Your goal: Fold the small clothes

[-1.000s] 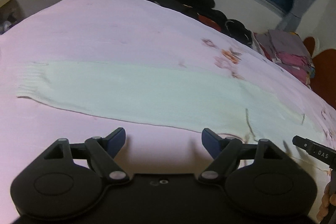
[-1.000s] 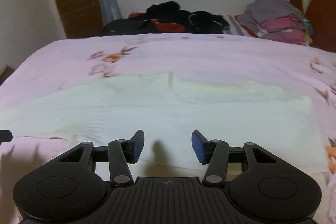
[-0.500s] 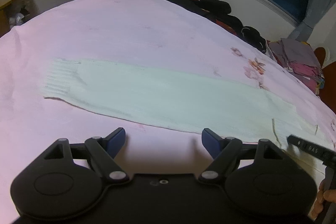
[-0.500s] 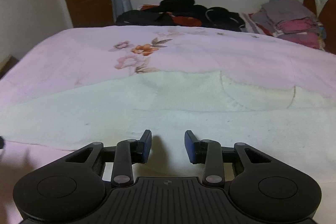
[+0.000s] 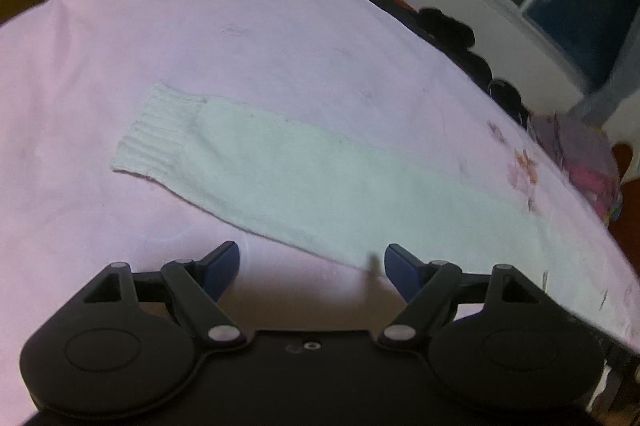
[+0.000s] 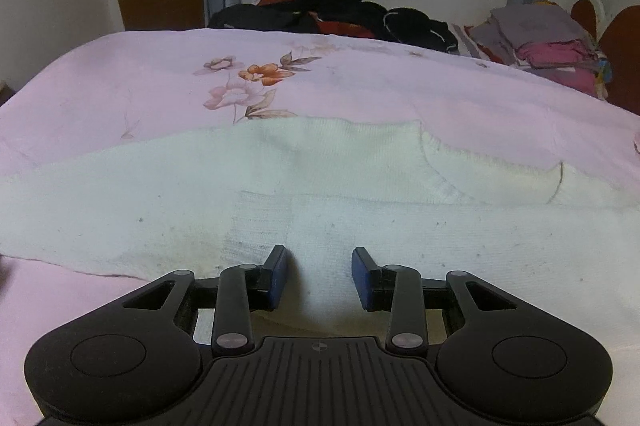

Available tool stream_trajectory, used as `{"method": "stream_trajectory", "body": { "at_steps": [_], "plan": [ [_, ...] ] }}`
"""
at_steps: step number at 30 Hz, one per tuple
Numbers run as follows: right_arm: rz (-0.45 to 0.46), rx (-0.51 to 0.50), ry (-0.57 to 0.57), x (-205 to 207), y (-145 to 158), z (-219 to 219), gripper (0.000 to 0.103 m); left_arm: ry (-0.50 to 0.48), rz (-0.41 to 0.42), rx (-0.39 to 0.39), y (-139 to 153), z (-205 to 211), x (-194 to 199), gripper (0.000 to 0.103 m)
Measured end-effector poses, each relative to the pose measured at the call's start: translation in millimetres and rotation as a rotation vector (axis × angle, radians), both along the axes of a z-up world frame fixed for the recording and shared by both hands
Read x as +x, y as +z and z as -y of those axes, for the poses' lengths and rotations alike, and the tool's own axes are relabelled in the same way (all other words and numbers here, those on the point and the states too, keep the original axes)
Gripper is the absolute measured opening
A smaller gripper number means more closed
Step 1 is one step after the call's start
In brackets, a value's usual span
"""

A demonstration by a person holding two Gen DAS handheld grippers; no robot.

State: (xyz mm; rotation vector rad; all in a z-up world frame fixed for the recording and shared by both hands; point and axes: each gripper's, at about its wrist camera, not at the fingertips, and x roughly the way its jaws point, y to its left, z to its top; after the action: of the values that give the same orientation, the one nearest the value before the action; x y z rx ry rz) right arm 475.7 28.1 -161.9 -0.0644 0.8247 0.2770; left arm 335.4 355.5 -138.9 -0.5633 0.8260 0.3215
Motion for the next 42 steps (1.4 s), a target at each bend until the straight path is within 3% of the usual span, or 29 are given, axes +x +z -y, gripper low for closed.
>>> {"method": "stream_trajectory", "body": {
  "at_steps": [5, 8, 11, 13, 17, 24, 30, 33, 39, 41, 42],
  "plan": [
    [-0.003, 0.01, 0.001, 0.4, 0.1, 2.1, 0.036, 0.087, 0.085, -0.093, -8.6, -19.4, 4.2, 0.075],
    [-0.003, 0.015, 0.0, 0.4, 0.4, 2.9, 0.036, 0.148, 0.123, -0.121, -13.1, -30.5, 6.3, 0.062],
    [-0.003, 0.017, 0.0, 1.1, 1.1, 2.9, 0.036, 0.193, 0.141, -0.124, -17.4, -38.8, 9.2, 0.04],
    [0.002, 0.036, -0.01, 0.3, 3.3, 4.6, 0.036, 0.216, 0.138, -0.117, -20.1, -43.5, 10.3, 0.009],
    [0.012, 0.023, -0.008, -0.6, -2.5, 1.6, 0.036, 0.218, 0.15, -0.09, -14.6, -39.6, 10.6, 0.004],
    [0.006, 0.12, -0.035, -4.0, 13.2, 24.1, 0.036, -0.039, 0.289, -0.015, 48.6, 35.2, 30.8, 0.004],
    [0.037, 0.159, -0.083, -20.5, 32.3, 68.8, 0.036, -0.326, 0.34, -0.049, 74.8, 140.5, 71.5, 0.004],
    [0.051, 0.166, -0.131, -30.8, 39.1, 104.0, 0.036, -0.458, 0.335, -0.06, 73.9, 204.9, 91.5, 0.004],
    [0.058, 0.158, -0.228, -50.2, 44.9, 173.8, 0.036, -0.671, 0.245, -0.051, 32.6, 321.6, 116.0, 0.004],
    [0.05, 0.159, -0.25, -54.6, 44.4, 193.0, 0.036, -0.744, 0.192, -0.016, 12.7, 350.8, 111.4, 0.007],
    [0.048, 0.158, -0.258, -56.3, 44.2, 199.5, 0.036, -0.764, 0.163, -0.001, 3.7, 363.0, 113.5, 0.017]
  ]
}}
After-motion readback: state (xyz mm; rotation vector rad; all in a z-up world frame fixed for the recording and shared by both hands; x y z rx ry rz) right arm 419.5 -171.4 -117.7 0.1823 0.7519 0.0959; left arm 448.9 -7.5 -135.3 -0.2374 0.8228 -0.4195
